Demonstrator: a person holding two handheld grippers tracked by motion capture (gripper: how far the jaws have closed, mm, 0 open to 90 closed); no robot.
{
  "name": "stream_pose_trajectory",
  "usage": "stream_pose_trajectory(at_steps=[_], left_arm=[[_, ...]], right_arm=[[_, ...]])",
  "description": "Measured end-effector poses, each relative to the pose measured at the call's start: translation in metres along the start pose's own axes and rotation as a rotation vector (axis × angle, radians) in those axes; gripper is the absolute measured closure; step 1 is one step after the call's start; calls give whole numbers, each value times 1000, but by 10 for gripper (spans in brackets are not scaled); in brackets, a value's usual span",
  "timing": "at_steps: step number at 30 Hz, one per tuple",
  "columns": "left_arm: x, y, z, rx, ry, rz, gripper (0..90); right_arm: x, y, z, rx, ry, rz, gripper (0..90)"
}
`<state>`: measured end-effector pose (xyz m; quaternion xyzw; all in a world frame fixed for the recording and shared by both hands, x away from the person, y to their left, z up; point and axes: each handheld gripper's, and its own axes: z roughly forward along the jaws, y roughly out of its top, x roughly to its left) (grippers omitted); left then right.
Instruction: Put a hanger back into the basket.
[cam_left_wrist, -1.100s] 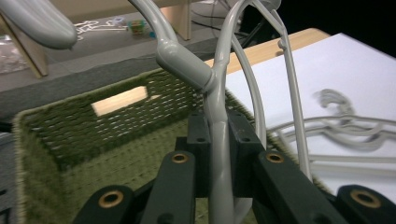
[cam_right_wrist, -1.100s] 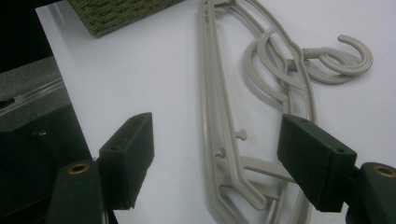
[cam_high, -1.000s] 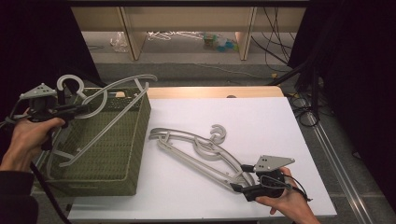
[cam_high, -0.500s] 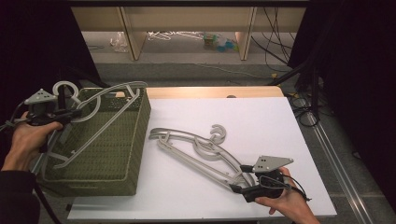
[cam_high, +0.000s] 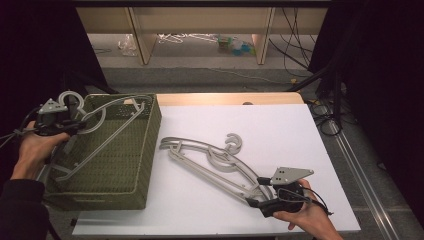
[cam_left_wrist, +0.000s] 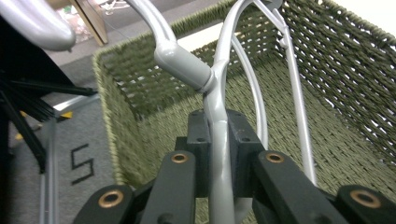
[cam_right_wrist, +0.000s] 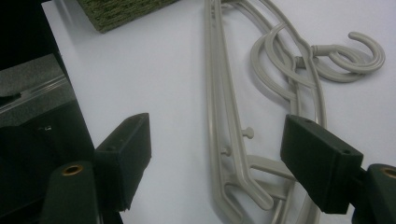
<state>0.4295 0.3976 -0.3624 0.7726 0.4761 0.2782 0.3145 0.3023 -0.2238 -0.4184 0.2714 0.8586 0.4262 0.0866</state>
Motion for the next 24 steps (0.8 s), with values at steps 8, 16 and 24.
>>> stream_pose_trajectory(at_steps=[8, 16, 24], left_arm=[[-8, -12, 24, 75, -33, -39, 806], [-11, -25, 42, 136, 0, -94, 788], [-8, -25, 27, 69, 51, -153, 713]], right_arm=[[0, 0, 2, 4, 5, 0, 256], [-1, -1, 1, 1, 0, 0, 256], [-2, -2, 2, 7, 1, 11, 256]])
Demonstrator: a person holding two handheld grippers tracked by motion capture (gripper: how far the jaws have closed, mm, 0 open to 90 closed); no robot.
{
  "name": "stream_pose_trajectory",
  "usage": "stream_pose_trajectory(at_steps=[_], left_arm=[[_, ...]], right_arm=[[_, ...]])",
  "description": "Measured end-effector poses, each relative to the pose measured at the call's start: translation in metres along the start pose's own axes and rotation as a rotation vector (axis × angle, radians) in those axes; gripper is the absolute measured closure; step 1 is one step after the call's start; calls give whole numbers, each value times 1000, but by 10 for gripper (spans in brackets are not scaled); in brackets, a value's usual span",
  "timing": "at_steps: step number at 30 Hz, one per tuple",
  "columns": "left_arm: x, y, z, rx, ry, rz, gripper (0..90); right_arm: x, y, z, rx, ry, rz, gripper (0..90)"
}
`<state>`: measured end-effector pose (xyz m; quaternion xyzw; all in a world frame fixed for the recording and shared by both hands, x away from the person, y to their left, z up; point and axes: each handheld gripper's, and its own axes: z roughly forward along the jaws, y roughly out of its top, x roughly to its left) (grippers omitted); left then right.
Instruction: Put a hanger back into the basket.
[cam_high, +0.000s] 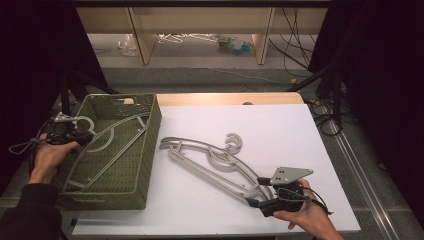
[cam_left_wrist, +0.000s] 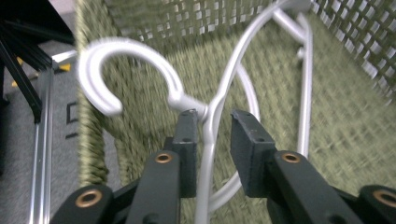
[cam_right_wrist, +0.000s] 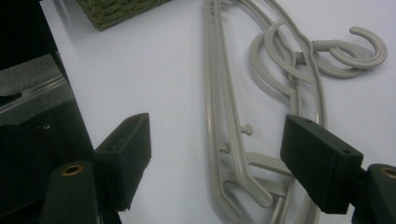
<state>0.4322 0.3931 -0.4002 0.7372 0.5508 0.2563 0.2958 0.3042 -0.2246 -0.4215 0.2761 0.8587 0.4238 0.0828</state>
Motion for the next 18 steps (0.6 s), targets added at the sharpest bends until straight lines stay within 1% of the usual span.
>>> stream_pose_trajectory(at_steps=[1, 2, 3, 4, 5, 7, 8, 9, 10, 11, 12, 13, 14, 15, 16, 17, 18], left_arm=[[-2, 1, -4, -23, -15, -7, 706], [-4, 2, -9, -38, -33, 3, 693], [-4, 2, -9, -38, -33, 3, 663], [-12, 4, -21, -94, -62, -22, 612], [-17, 5, -26, -132, -88, -58, 563], [-26, 7, -42, -209, -129, -98, 491], [-29, 7, -48, -230, -140, -98, 467], [-33, 7, -54, -261, -160, -105, 444], [-33, 7, -54, -261, -160, -105, 423], [-40, 7, -62, -288, -178, -110, 395], [-45, 6, -67, -305, -196, -103, 371], [-52, 6, -71, -322, -233, -103, 362], [-64, 4, -77, -361, -294, -103, 357], [-64, 4, -77, -361, -294, -103, 349], [-80, 1, -82, -375, -303, -60, 334], [-90, -1, -84, -381, -306, -47, 326], [-99, -3, -85, -388, -321, -36, 321]], right_arm=[[0, 0, 0, 0, 2, 5, 256], [0, 0, 0, -3, -3, 0, 256], [0, 0, 0, -3, -3, 0, 256], [-1, -1, 0, -5, -6, 5, 256], [-1, -1, 0, -6, -5, 10, 256], [-3, -2, 0, -13, -9, 10, 256], [-4, -3, 0, -16, -9, 12, 260], [-4, -3, 0, -14, -8, 13, 267], [-5, -3, 0, -14, -6, 10, 269], [-5, -4, 1, -15, -9, 16, 269], [-6, -4, 1, -17, -10, 14, 269], [-6, -4, 1, -18, -9, 14, 268], [-6, -4, 2, -23, -17, 17, 258], [-6, -4, 2, -23, -17, 17, 258], [-8, -4, 2, -34, -31, 23, 245], [-8, -3, 1, -43, -32, 24, 245], [-8, -3, 0, -50, -39, 38, 244]])
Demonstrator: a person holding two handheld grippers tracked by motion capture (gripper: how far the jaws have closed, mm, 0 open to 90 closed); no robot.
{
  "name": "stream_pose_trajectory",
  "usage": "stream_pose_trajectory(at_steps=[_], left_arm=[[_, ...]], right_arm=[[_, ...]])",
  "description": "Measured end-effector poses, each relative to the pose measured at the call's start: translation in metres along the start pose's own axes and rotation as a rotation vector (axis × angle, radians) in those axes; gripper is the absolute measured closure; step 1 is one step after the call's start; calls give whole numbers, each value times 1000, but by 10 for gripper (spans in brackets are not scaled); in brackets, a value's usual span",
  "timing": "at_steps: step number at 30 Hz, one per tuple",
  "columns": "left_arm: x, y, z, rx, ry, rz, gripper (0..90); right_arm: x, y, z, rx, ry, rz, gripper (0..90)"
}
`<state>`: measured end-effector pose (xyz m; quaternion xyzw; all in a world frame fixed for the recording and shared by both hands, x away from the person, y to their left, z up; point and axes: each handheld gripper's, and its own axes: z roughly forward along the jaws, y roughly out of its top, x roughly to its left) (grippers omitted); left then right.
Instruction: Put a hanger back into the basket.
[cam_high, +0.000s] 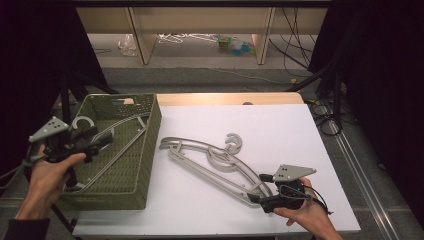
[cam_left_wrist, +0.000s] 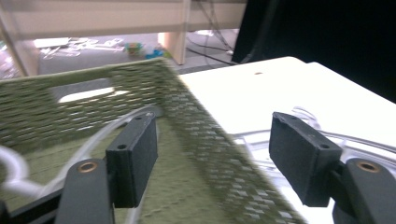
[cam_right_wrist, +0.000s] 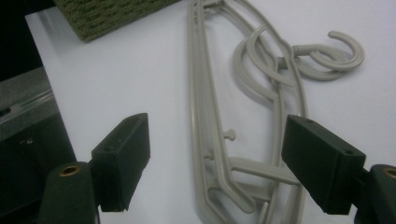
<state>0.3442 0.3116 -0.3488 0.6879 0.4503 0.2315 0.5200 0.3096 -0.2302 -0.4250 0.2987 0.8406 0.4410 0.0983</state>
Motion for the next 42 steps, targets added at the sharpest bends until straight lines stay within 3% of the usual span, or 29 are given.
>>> stream_pose_trajectory(at_steps=[8, 10, 14, 15, 19, 21, 23, 27, 28, 31, 32, 33, 38, 42], left_arm=[[-68, -22, 11, -24, -157, 80, 274], [-78, -25, 13, -27, -165, 102, 257], [-97, -36, 16, -7, -192, 113, 211], [-101, -39, 17, 0, -202, 135, 209], [-118, -50, 14, 18, -185, 135, 211], [-124, -55, 14, 24, -174, 171, 218], [-129, -61, 15, 16, -183, 154, 217], [-136, -69, 19, 14, -197, 158, 210], [-141, -75, 24, 28, -222, 122, 209], [-144, -84, 33, 40, -274, 90, 209], [-145, -87, 36, 48, -261, 98, 207], [-146, -88, 36, 51, -234, 131, 205], [-146, -95, 39, 44, -212, 133, 206], [-148, -100, 43, 52, -231, 176, 204]], right_arm=[[-3, 0, 0, -49, -29, 21, 217], [-3, 0, 1, -54, -13, 29, 216], [-2, 0, 0, -45, -15, 30, 215], [-2, 0, 0, -51, -30, 29, 215], [-3, 0, 1, -54, -23, 36, 214], [-3, 0, 1, -57, -26, 42, 214], [-4, 0, 2, -67, -53, 36, 213], [-5, 1, 5, -57, -41, 47, 213], [-8, 2, 8, -63, -60, 41, 213], [-11, 4, 13, -54, -69, 49, 214], [-13, 5, 14, -51, -67, 49, 215], [-15, 7, 16, -48, -73, 56, 216], [-30, 17, 30, -28, -95, 61, 218], [-40, 24, 42, 2, -106, 70, 231]])
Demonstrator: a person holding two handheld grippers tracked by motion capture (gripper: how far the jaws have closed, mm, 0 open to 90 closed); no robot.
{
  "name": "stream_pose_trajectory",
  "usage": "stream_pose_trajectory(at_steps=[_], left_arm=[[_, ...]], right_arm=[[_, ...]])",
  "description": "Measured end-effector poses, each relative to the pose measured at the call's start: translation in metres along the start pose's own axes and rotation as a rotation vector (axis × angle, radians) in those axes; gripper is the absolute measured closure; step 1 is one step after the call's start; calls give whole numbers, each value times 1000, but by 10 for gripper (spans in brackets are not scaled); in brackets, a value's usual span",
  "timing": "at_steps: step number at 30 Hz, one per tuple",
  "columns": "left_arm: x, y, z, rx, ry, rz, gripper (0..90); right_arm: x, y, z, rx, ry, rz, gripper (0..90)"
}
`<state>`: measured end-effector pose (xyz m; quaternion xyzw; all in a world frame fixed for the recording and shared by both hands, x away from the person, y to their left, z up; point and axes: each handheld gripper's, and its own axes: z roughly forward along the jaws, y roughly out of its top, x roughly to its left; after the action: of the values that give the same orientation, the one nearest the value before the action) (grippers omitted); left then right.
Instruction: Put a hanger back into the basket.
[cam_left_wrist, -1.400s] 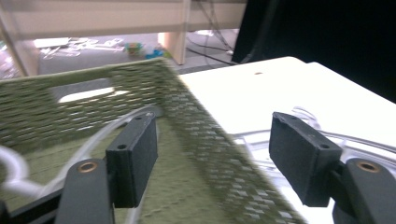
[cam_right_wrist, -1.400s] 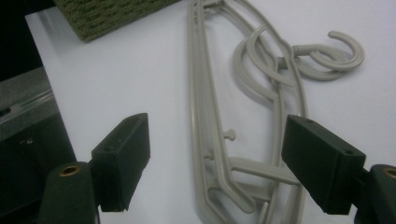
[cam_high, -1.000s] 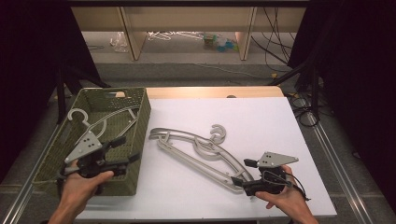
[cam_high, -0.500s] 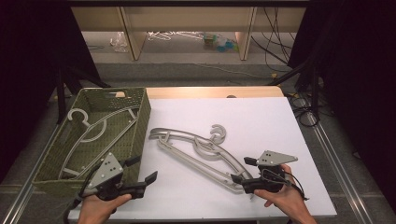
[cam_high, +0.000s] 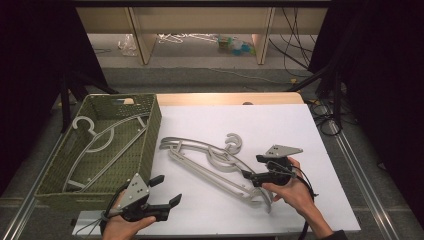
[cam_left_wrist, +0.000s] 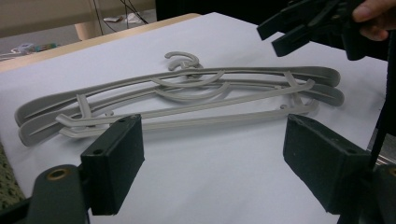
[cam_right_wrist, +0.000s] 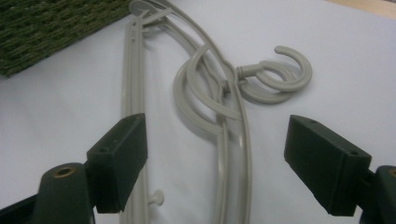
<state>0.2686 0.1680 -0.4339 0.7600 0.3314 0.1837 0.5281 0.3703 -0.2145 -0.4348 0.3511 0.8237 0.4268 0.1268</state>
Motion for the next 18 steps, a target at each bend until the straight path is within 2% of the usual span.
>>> stream_pose_trajectory(at_steps=[2, 3, 7, 8, 9, 11, 14, 15, 16, 17, 18], left_arm=[[-2, -2, 2, -4, -2, -17, 204], [-2, -3, 2, 9, -4, -9, 203], [-2, -3, 3, 4, -25, 4, 195], [-2, -3, 4, 4, -25, 3, 195], [-2, -3, 3, 7, -24, 6, 195], [-2, -4, 3, 16, -21, 6, 193], [-1, -4, 3, 11, -27, 1, 193], [0, -5, 3, 5, -34, -1, 193], [0, -5, 3, 5, -33, 0, 193], [0, -5, 3, 4, -34, -1, 193], [0, -4, 3, 5, -35, -3, 193]], right_arm=[[-4, 3, 7, 15, -4, 1, 243], [-6, 4, 11, 24, -2, 10, 253], [-14, 4, 29, 66, -4, 51, 302], [-17, 5, 31, 101, 5, 54, 305], [-17, 5, 35, 115, 0, 64, 309], [-19, 6, 45, 153, 3, 87, 361], [-24, 7, 55, 182, 11, 59, 422], [-24, 8, 58, 203, 22, 76, 434], [-25, 9, 61, 216, 24, 73, 456], [-25, 8, 65, 210, 19, 72, 481], [-24, 9, 66, 222, 28, 105, 499]])
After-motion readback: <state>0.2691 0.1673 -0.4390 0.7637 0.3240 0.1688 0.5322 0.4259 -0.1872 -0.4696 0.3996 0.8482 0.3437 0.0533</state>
